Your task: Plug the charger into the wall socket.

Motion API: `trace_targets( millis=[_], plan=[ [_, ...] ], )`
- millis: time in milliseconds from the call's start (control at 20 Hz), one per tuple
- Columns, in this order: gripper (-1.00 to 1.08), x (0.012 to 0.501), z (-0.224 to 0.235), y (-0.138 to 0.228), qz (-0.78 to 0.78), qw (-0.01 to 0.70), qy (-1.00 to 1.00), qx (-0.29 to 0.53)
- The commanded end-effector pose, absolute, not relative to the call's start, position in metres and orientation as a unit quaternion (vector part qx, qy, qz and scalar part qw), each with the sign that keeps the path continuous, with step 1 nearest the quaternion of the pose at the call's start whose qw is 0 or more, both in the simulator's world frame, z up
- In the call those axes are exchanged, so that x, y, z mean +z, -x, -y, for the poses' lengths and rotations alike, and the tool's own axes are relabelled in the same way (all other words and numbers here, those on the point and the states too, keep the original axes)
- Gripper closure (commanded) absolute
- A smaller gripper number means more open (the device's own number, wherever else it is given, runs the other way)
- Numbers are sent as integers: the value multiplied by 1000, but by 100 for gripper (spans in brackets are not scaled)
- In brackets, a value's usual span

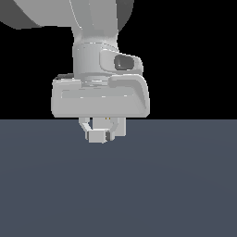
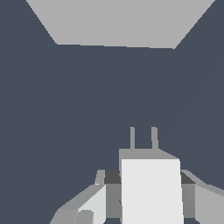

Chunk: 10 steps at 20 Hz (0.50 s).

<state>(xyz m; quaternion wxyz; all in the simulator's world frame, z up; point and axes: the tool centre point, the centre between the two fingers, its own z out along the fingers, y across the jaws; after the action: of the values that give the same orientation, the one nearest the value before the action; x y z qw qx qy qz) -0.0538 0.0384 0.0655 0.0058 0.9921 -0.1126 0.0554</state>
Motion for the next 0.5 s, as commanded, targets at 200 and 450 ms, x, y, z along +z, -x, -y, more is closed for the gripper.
trace_targets(
  millis=[200, 450],
  plan=[
    [108, 91, -47, 28, 127, 7, -990, 55],
    [108, 99, -50, 18, 132, 7, -990, 55]
  ],
)
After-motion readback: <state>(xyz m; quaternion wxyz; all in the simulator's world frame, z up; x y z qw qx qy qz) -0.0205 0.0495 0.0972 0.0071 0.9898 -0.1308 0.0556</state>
